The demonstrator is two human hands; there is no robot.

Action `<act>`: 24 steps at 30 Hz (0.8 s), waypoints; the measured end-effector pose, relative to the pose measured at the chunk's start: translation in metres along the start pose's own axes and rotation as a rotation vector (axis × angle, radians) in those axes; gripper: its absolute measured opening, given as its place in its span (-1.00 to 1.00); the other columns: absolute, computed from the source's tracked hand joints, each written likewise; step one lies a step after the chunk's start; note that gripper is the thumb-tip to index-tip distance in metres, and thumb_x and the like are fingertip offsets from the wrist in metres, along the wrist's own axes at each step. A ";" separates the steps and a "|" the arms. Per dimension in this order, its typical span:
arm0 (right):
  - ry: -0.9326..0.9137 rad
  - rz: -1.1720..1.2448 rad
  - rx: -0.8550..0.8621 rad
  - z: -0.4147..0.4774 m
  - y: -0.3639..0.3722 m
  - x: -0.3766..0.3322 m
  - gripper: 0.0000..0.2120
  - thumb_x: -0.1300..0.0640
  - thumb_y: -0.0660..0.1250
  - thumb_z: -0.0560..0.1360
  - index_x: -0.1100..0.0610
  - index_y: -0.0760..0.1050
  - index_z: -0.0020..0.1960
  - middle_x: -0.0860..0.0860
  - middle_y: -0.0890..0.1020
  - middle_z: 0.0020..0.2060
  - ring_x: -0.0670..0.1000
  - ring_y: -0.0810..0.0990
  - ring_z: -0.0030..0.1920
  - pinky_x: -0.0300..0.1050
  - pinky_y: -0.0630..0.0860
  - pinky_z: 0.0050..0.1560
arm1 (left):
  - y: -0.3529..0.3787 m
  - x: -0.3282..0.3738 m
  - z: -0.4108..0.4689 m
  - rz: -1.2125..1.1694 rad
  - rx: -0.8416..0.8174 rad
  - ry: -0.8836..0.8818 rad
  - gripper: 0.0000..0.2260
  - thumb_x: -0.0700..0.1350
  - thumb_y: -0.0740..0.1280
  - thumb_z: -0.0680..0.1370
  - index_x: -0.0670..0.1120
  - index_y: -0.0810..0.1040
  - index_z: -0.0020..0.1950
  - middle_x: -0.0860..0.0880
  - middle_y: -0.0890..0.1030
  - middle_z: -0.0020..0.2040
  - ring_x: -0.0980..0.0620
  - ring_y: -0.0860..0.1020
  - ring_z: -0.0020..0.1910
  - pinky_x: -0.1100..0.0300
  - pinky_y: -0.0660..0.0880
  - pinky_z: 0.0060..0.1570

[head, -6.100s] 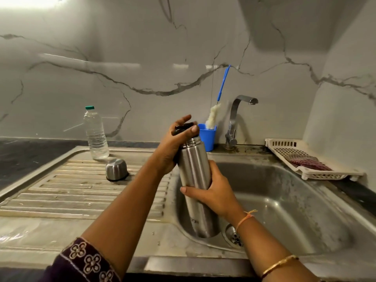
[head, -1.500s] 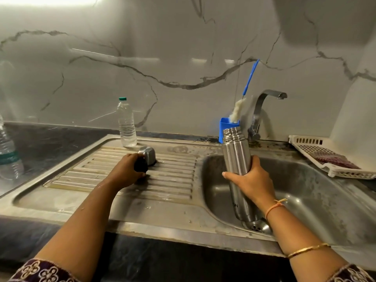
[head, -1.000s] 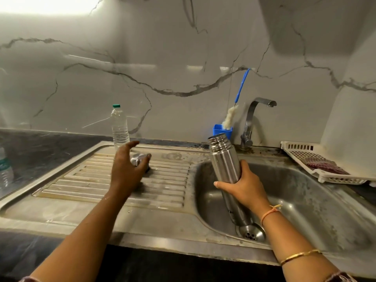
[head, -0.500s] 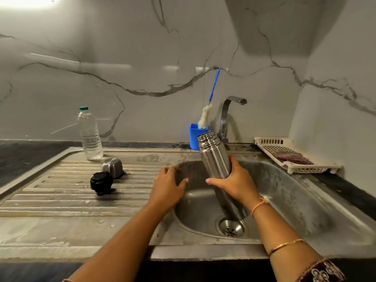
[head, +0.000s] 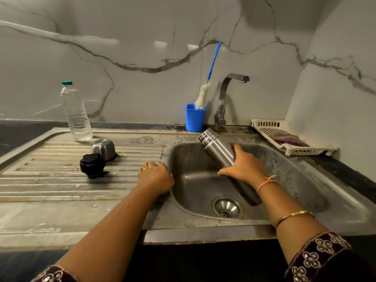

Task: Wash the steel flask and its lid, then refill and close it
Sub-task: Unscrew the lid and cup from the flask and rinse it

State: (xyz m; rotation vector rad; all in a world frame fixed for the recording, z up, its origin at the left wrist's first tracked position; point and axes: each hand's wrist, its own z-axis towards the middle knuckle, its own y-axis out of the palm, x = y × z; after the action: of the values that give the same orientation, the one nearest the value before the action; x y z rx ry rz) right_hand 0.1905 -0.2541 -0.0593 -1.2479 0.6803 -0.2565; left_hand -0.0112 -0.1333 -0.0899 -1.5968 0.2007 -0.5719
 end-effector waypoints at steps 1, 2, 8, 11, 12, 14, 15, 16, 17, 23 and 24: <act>0.001 -0.023 -0.014 0.000 0.001 -0.001 -0.13 -0.21 0.49 0.26 0.00 0.15 0.41 0.12 0.54 0.17 0.17 0.58 0.06 0.07 0.55 0.04 | 0.000 0.000 0.001 -0.001 -0.002 -0.004 -0.52 0.07 0.15 0.60 -0.10 0.25 0.47 -0.22 0.23 0.46 -0.20 0.19 0.44 -0.09 0.16 0.42; -0.002 -0.040 -0.027 0.001 0.001 -0.001 -0.16 -0.21 0.48 0.27 0.00 0.16 0.39 0.11 0.54 0.16 0.17 0.58 0.05 0.06 0.55 0.03 | 0.001 0.001 0.001 -0.007 -0.005 -0.008 -0.52 0.07 0.16 0.60 -0.10 0.25 0.47 -0.22 0.23 0.46 -0.20 0.18 0.44 -0.09 0.16 0.43; -0.024 -0.094 -0.078 -0.001 0.003 -0.003 -0.20 -0.21 0.47 0.26 -0.01 0.18 0.36 0.08 0.54 0.14 0.14 0.57 0.04 0.07 0.55 0.03 | -0.001 0.001 -0.002 -0.053 -0.017 -0.017 -0.53 0.05 0.15 0.60 -0.09 0.26 0.47 -0.22 0.20 0.47 -0.21 0.15 0.46 -0.11 0.10 0.45; -0.045 -0.123 -0.082 -0.001 0.004 -0.003 -0.22 -0.21 0.47 0.27 -0.04 0.18 0.35 0.06 0.54 0.15 0.13 0.57 0.05 0.06 0.55 0.04 | -0.003 0.001 -0.004 -0.063 -0.021 -0.014 -0.52 0.04 0.15 0.61 -0.09 0.22 0.49 -0.21 0.16 0.50 -0.20 0.12 0.48 -0.10 0.08 0.46; -0.053 -0.128 -0.082 -0.001 0.004 -0.003 -0.23 -0.21 0.46 0.27 -0.04 0.18 0.35 0.06 0.54 0.14 0.12 0.57 0.05 0.07 0.55 0.03 | -0.003 0.001 -0.005 -0.064 -0.022 -0.014 -0.52 0.04 0.16 0.61 -0.09 0.22 0.50 -0.21 0.16 0.50 -0.20 0.11 0.49 -0.10 0.08 0.47; -0.060 -0.133 -0.090 -0.002 0.004 -0.003 -0.24 -0.20 0.46 0.28 -0.05 0.19 0.34 0.05 0.54 0.13 0.12 0.57 0.05 0.05 0.55 0.02 | -0.005 0.001 -0.005 -0.076 -0.018 -0.017 -0.54 0.01 0.18 0.60 -0.09 0.26 0.48 -0.21 0.20 0.48 -0.20 0.15 0.47 -0.10 0.11 0.45; -0.061 -0.133 -0.094 -0.002 0.004 -0.003 -0.25 -0.20 0.47 0.28 -0.05 0.19 0.34 0.04 0.54 0.13 0.12 0.57 0.05 0.05 0.54 0.02 | -0.005 0.000 -0.006 -0.089 -0.014 -0.018 -0.56 0.00 0.19 0.60 -0.10 0.29 0.45 -0.21 0.23 0.46 -0.20 0.19 0.44 -0.09 0.14 0.44; -0.062 -0.135 -0.097 -0.002 0.004 -0.004 -0.25 -0.19 0.47 0.28 -0.05 0.19 0.33 0.04 0.54 0.12 0.12 0.57 0.05 0.05 0.54 0.02 | -0.006 0.000 -0.006 -0.101 -0.008 -0.017 -0.58 -0.01 0.19 0.60 -0.09 0.32 0.43 -0.20 0.27 0.44 -0.19 0.23 0.42 -0.08 0.18 0.42; -0.063 -0.139 -0.100 -0.003 0.004 -0.005 -0.25 -0.19 0.47 0.28 -0.05 0.19 0.33 0.04 0.54 0.12 0.12 0.57 0.05 0.05 0.54 0.02 | -0.007 -0.001 -0.006 -0.110 -0.003 -0.014 -0.60 -0.01 0.20 0.60 -0.09 0.34 0.42 -0.20 0.29 0.42 -0.19 0.25 0.40 -0.07 0.20 0.41; -0.074 -0.172 -0.115 -0.003 0.004 -0.001 -0.25 -0.19 0.48 0.28 -0.05 0.20 0.33 0.04 0.55 0.11 0.10 0.57 0.04 0.02 0.54 0.01 | -0.005 0.004 -0.006 -0.097 -0.002 0.017 -0.55 -0.02 0.16 0.61 -0.09 0.25 0.49 -0.20 0.23 0.47 -0.19 0.18 0.45 -0.07 0.13 0.44; -0.068 -0.174 -0.113 -0.005 0.005 -0.006 -0.26 -0.19 0.48 0.28 -0.05 0.20 0.33 0.04 0.55 0.11 0.10 0.57 0.04 0.01 0.54 0.00 | -0.007 -0.001 -0.007 -0.093 -0.002 0.027 -0.55 -0.02 0.15 0.62 -0.09 0.24 0.49 -0.20 0.22 0.48 -0.19 0.17 0.46 -0.08 0.11 0.45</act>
State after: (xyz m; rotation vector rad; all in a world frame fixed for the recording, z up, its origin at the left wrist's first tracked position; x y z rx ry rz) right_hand 0.1817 -0.2535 -0.0625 -1.4205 0.5340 -0.3205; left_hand -0.0171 -0.1379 -0.0830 -1.6069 0.1478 -0.6658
